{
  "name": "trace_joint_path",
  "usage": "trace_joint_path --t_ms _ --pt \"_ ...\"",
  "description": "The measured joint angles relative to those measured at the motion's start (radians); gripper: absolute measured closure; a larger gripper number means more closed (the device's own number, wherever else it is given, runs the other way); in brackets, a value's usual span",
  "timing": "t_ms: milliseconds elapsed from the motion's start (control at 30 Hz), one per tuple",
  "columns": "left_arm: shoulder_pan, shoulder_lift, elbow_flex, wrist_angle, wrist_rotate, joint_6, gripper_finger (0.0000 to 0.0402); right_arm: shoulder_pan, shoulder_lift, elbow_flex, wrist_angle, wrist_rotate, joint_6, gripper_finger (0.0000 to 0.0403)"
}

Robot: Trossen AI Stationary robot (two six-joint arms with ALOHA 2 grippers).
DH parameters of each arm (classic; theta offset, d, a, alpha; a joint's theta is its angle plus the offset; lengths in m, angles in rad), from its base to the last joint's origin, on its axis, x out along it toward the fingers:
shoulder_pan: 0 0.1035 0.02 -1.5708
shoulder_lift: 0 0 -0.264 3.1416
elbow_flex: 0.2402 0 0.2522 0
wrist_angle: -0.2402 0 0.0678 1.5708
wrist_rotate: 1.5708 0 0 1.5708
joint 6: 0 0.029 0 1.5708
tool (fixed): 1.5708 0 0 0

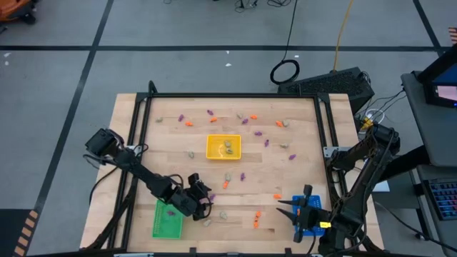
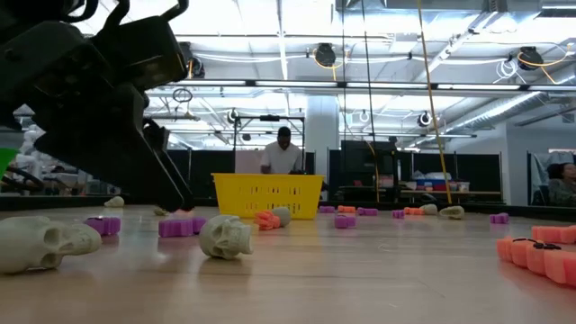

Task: Sort Halloween decoration
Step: Put the purple skeleton toy in the green basket

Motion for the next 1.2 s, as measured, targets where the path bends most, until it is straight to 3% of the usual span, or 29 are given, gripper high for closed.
trace_joint_path --t_ms 967,1200 --pt "0.000 0.061 0.000 0.059 0.001 0.000 0.0132 0.000 0.000 0.000 0.000 0.003 0.000 0.0309" --pt "0.000 0.084 0.001 0.074 -0.021 0.014 0.0177 0.000 0.000 0.000 0.000 0.003 0.000 0.0309"
